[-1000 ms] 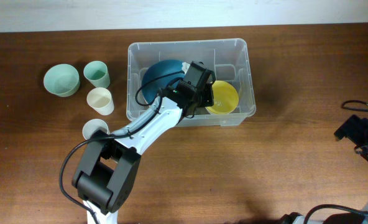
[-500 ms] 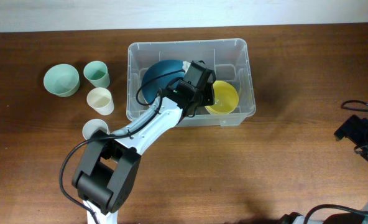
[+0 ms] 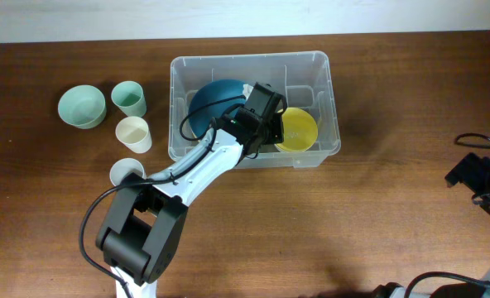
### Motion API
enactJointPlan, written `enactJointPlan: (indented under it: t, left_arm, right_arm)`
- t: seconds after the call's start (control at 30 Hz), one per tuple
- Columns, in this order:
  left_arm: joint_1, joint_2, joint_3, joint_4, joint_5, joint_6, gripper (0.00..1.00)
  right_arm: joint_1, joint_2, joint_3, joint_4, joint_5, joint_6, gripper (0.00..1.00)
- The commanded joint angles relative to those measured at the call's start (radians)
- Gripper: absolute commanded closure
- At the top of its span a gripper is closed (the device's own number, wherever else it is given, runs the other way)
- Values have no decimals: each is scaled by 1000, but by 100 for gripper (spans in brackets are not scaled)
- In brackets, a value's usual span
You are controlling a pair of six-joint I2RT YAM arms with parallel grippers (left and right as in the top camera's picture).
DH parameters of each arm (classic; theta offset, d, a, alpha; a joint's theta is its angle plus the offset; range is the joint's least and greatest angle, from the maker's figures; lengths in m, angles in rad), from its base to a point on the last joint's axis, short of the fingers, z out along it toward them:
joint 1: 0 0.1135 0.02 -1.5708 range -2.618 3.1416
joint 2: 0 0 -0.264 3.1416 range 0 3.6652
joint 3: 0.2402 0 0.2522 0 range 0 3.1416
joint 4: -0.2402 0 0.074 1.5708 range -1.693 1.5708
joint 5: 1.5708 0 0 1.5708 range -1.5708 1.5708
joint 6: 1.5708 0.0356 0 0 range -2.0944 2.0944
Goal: Pack container
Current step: 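Open the left gripper to release the yellow bowl, then move the left gripper to the pale green bowl at left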
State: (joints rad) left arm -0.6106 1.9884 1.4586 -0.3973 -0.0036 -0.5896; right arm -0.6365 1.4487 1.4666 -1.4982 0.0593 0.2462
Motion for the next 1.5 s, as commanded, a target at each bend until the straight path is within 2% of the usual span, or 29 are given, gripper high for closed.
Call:
enactJointPlan:
  t: [0.0,0.8,1.0,1.13,1.2,1.33,1.4,1.47]
  left_arm:
    - [-2,13,6,-4,-11,20,93]
    - [-3,27,10,26,1,27,93]
    - [-3,-13,47,26,0,109,86]
    - [5,-55,79,26,-32,143,74]
    - [19,-85,87,26,-68,159,72]
    - [78,-172,90,17,-122,160,69]
    - [123,-225,90,3,-136,177,61]
    - [181,-281,90,-34,-169,177,59]
  right_arm:
    - [-6,3,-4,0,-3,-3,1]
    - [-6,3,-4,0,-3,-3,1]
    - [-6,3,-4,0,-3,-3,1]
    - [-6,3,-4,0,-3,-3,1]
    - [-6,3,-4,0,-3,-3,1]
    - [-6,3,-4,0,-3,-3,1]
    - [-6,3,-4,0,-3,-3,1]
    - [-6,3,-4,0,-3,-3,1]
